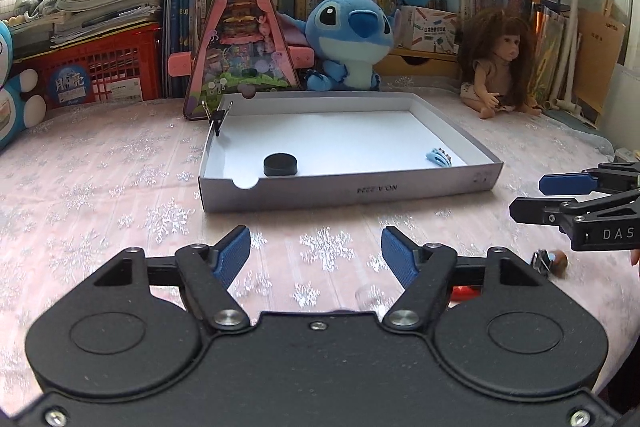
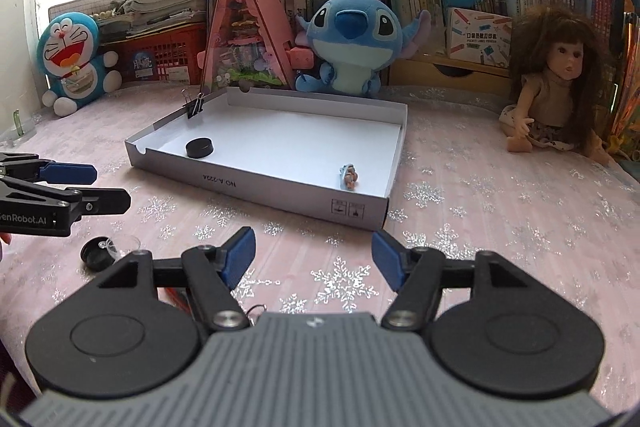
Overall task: Organize rigid objects
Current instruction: 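Grasp the black lid with the left gripper while the right grasps the binder clip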
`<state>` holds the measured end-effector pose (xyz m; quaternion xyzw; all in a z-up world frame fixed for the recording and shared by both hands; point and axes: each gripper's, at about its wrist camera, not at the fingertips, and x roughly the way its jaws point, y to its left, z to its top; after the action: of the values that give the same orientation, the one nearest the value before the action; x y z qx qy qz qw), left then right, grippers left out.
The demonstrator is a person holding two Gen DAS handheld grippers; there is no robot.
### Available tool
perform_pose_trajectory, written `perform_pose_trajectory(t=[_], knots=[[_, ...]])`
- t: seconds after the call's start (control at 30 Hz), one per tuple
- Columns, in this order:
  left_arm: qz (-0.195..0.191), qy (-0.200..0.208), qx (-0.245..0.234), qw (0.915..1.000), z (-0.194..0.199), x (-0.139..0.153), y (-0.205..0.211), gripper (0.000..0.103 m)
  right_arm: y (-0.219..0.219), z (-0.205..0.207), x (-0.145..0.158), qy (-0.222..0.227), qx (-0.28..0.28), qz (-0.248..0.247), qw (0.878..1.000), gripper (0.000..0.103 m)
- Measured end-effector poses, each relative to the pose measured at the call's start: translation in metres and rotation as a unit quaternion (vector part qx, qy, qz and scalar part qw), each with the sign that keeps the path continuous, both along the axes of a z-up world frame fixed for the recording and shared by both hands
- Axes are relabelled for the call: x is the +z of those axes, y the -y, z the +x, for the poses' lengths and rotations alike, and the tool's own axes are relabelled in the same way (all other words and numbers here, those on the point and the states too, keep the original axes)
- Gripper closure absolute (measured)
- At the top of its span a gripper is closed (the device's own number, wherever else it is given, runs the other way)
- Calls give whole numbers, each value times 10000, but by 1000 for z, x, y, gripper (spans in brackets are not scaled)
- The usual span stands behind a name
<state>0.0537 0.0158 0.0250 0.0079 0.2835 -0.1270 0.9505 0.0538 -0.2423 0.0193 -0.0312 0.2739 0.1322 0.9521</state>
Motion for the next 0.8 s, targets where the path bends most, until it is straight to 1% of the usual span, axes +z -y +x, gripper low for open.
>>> perform_pose_trajectory(t=[0.13,0.27,0.37,0.43,0.5,0.73,0.8], knots=[[-75,-35,-81,9999,-16,-6,-2,33,-1,-17,-5,113,212,-104,9997,27],[-1,-72,-104,9999,-29,-11,-4,35,-3,-32,-12,163,615,-219,9977,26],[96,-85,-152,9998,-36,-13,-5,41,-5,-42,-15,178,901,-265,9954,26],[181,-127,-188,9996,-39,-14,-6,44,-5,-48,-16,190,1006,-308,9943,26],[218,-166,-224,9994,-43,-16,-8,50,-4,-53,-16,214,1108,-320,9931,26],[342,-230,-338,9986,-50,-22,-7,53,-5,-64,-18,220,1427,-442,9885,27],[341,-255,-343,9985,-49,-24,-5,57,-7,-62,-21,198,1416,-524,9883,29]])
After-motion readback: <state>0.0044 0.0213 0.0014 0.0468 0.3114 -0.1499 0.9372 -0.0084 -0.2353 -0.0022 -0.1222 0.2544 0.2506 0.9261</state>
